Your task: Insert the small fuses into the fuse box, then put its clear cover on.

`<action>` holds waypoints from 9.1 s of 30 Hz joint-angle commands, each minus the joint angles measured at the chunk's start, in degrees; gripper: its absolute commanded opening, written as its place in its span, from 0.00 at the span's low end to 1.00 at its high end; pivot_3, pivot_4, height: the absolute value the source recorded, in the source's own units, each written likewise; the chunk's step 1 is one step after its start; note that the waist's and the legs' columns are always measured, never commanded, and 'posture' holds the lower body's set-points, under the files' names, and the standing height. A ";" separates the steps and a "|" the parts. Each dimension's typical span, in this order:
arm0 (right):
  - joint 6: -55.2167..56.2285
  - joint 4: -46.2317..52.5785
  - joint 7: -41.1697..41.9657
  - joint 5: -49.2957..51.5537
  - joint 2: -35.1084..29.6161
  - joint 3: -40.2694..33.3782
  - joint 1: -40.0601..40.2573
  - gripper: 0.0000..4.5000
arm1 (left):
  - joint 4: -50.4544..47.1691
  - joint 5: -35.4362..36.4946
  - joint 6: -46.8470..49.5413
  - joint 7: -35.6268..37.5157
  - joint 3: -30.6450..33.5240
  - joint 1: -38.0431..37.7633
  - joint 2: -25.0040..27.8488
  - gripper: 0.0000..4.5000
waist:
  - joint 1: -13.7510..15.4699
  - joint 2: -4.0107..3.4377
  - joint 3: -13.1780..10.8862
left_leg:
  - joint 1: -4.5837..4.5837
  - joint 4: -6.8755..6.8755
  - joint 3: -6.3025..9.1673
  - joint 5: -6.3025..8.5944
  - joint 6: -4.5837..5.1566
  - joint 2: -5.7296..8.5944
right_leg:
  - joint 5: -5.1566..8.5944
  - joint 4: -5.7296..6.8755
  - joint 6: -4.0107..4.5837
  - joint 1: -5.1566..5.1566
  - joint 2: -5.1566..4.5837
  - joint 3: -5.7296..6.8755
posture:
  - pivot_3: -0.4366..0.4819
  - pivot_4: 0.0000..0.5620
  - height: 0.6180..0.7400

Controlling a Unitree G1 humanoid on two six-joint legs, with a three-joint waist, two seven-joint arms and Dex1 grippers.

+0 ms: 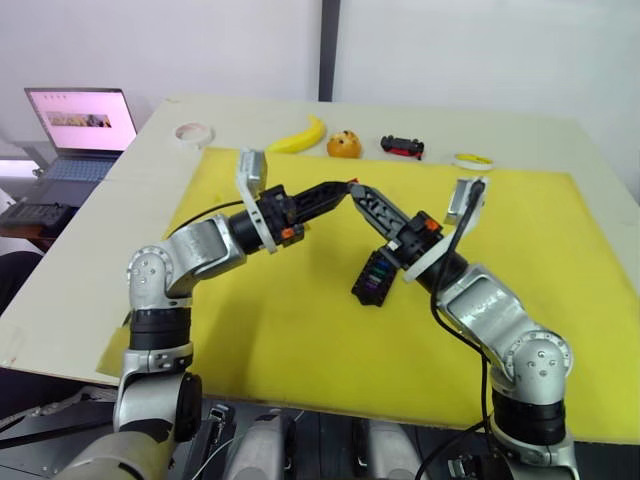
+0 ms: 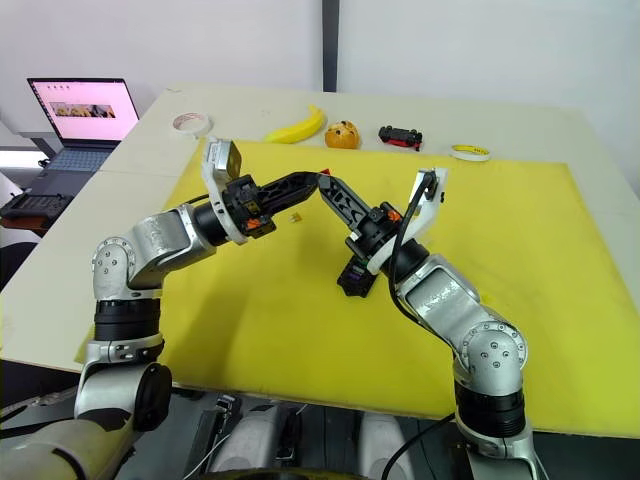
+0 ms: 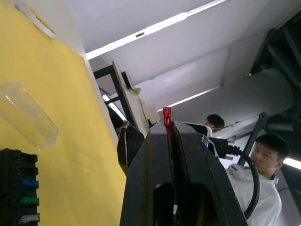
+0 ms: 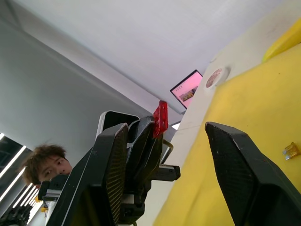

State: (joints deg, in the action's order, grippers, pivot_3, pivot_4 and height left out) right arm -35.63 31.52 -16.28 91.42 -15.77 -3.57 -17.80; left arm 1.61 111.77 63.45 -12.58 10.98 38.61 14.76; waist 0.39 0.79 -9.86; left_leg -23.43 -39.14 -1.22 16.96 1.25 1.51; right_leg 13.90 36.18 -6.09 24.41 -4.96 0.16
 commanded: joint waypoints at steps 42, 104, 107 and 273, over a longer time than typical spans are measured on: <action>-11.48 -0.84 25.92 -11.74 -38.06 -5.68 -3.61 0.00 | -2.29 -70.99 -27.41 75.32 -30.83 13.70 29.18 0.99 | 0.37 -0.07 -0.09 | 0.00 0.05 -0.25 0.11 0.19 -0.19 | 0.28 -0.31 0.52 -0.07 0.18 -0.09 | 0.48 0.27 1.00; 4.47 -15.87 63.67 -71.54 -28.39 6.67 -4.09 0.00 | 19.64 -101.33 -53.89 89.22 -31.11 15.78 6.78 0.99 | 0.29 -0.05 -0.10 | -0.09 -0.15 -0.29 0.21 0.37 -0.22 | -0.03 -0.16 0.03 0.01 0.20 -0.02 | 0.48 0.27 1.00; 4.63 -15.94 63.72 -71.90 -28.16 6.84 -3.85 0.00 | 19.75 -101.35 -53.94 89.13 -31.09 15.76 6.68 0.99 | 0.29 -0.05 -0.10 | -0.09 -0.15 -0.29 0.21 0.36 -0.22 | -0.03 -0.15 0.03 0.01 0.20 -0.02 | 0.48 0.27 1.00; -15.30 4.57 44.03 -50.26 -23.38 -3.71 0.54 0.99 | 38.11 -71.32 10.28 33.09 21.72 17.85 -3.94 1.00 | 0.38 0.01 0.04 | 0.05 -0.17 -0.22 -0.12 -0.26 -0.09 | -0.04 0.14 0.04 0.01 -0.01 -0.05 | 0.48 0.27 1.00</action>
State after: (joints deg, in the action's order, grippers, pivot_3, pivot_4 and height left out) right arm -51.94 34.17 27.88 40.87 -39.24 -5.51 -16.97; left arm 39.64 39.76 73.97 20.36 33.48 55.27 11.18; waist 0.77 0.81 -9.81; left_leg -23.38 -39.32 -1.44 16.84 0.99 1.42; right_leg 13.86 36.31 -6.06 24.43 -4.98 0.11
